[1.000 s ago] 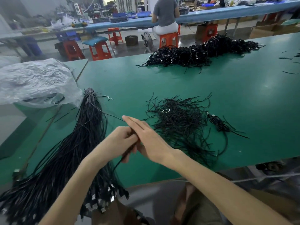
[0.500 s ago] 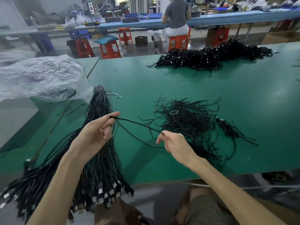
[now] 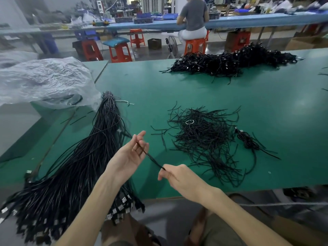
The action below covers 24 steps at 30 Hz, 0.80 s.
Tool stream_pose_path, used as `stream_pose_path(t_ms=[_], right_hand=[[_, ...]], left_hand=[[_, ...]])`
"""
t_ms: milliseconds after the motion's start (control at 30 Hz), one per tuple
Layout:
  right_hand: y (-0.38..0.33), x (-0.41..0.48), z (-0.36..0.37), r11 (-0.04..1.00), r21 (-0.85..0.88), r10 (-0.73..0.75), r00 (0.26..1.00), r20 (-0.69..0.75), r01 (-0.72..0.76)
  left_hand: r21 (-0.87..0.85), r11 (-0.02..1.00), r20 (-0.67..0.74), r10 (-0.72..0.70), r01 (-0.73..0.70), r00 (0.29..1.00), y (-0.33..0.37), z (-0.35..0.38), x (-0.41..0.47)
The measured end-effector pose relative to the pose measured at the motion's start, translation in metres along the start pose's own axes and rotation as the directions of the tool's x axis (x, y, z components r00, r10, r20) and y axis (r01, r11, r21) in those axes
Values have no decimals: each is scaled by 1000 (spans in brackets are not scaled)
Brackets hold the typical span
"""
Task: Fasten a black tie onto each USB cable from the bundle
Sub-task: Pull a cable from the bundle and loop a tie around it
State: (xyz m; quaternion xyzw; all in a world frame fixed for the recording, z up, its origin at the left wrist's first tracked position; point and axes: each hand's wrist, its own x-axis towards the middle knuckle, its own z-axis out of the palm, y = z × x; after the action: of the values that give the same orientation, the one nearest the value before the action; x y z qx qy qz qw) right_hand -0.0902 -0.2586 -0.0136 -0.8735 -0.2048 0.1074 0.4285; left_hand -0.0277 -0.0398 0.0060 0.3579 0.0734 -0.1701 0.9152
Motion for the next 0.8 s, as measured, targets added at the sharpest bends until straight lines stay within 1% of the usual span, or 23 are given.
stream_pose_path(t_ms=[100, 167, 233, 400, 467, 500, 533, 567, 600, 633, 667, 700, 733, 767, 800], right_hand=[[2, -2, 1, 998, 57, 19, 999, 28, -21], [1, -3, 2, 990, 139, 21, 999, 34, -26], [0, -3, 2, 979, 199, 28, 999, 29, -33], [0, -1, 3, 975, 214, 43, 994, 105, -65], [1, -2, 5, 976, 201, 56, 988, 146, -85], [2, -2, 6, 975, 198, 67, 983, 170, -101], [3, -2, 6, 973, 198, 82, 978, 194, -120], [4, -1, 4, 968, 209, 93, 973, 212, -138], [4, 1, 2, 962, 229, 98, 971, 218, -149], [3, 4, -3, 957, 250, 95, 975, 202, -145], [2, 8, -8, 954, 269, 90, 983, 161, -132], [0, 12, -14, 948, 295, 86, 990, 114, -117], [-2, 14, -20, 936, 336, 91, 994, 68, -109], [-5, 16, -24, 913, 394, 104, 994, 30, -107], [-7, 18, -26, 889, 446, 112, 994, 1, -101]], left_hand=[[-115, 993, -7, 3, -4, 1000, 8, -2, -1], [-172, 985, 39, 8, -1, 999, 15, -2, -3], [-172, 985, 101, 19, -1, 995, 20, -1, -5], [-48, 997, 217, 72, -64, 974, 26, 7, -13], [43, 995, 281, 77, -92, 956, 26, 11, -19], [112, 989, 346, 54, -98, 937, 26, 13, -22], [197, 976, 433, -2, -93, 901, 27, 15, -27], [307, 948, 521, -96, -81, 848, 29, 17, -32], [447, 891, 582, -221, -80, 783, 32, 21, -38], [607, 788, 599, -366, -105, 712, 33, 25, -42], [752, 638, 570, -506, -164, 647, 34, 30, -46], [850, 475, 505, -611, -228, 609, 32, 34, -48], [904, 336, 427, -664, -265, 614, 28, 37, -48], [936, 236, 351, -670, -260, 654, 23, 40, -47], [959, 166, 282, -637, -230, 717, 17, 41, -45]])
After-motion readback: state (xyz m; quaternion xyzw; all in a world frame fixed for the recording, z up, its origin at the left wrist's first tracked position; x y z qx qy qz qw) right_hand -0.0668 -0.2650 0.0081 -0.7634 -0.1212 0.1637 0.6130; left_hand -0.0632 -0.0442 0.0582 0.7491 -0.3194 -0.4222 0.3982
